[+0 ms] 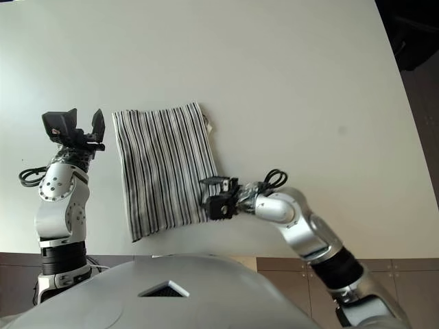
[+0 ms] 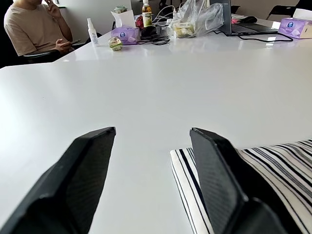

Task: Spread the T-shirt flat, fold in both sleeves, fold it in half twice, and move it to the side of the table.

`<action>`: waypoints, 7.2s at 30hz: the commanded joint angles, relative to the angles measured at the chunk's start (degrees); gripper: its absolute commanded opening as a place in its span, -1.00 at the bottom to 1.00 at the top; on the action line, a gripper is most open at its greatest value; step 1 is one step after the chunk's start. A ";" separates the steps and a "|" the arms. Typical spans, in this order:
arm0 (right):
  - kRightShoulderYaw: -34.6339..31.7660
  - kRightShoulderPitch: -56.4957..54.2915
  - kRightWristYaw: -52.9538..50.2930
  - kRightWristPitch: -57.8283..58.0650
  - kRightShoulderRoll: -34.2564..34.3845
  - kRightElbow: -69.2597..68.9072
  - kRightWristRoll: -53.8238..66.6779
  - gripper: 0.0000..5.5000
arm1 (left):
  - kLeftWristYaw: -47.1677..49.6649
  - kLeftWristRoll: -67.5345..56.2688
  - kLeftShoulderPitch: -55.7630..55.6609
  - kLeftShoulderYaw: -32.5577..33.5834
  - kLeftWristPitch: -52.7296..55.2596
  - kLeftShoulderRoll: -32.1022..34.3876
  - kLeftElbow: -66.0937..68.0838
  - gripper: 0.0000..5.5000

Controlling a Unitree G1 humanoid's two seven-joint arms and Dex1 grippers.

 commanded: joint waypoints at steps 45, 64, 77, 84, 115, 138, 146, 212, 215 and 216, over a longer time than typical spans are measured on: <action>-26.85 1.59 -9.55 -4.35 -6.52 -5.01 2.90 0.13 | -19.57 13.90 18.47 1.68 -22.86 23.33 -11.02 0.03; -17.56 14.22 -12.04 -40.78 -13.86 7.77 -10.45 0.14 | -30.31 32.36 21.78 -9.87 -71.00 40.93 14.03 0.11; -15.11 2.84 -11.73 -41.93 -13.26 14.35 -8.66 0.14 | -24.59 37.94 21.11 -16.26 -71.75 40.04 15.21 -0.22; -13.85 2.59 -11.26 -43.28 -13.54 14.49 -8.03 0.01 | -21.26 40.68 21.25 -17.52 -73.28 41.20 17.37 -0.70; -19.65 12.55 -4.86 -26.74 -17.08 1.71 13.49 -0.95 | -31.85 0.93 28.52 -14.56 -44.73 46.21 -6.43 -0.96; -20.03 -18.56 -7.62 1.25 2.32 23.54 19.39 -0.95 | -32.23 -7.57 -9.71 -15.99 -10.94 24.64 3.82 -0.96; -18.11 -32.46 -11.34 -1.45 10.36 46.22 15.39 -0.95 | -27.71 -1.38 -23.43 -15.42 -10.82 18.04 23.78 -0.96; -34.21 -37.60 -11.57 30.83 19.33 48.53 36.76 -0.95 | -24.70 6.12 -50.46 -11.98 -30.74 3.95 66.97 -0.96; -36.48 -39.14 -14.95 27.80 20.14 50.61 36.63 -0.95 | -24.40 6.39 -51.26 -12.10 -31.28 3.70 68.84 -0.96; -37.32 -41.18 -16.25 25.65 20.77 53.09 36.56 -0.95 | -23.81 6.23 -52.07 -11.67 -31.16 3.79 69.59 -0.96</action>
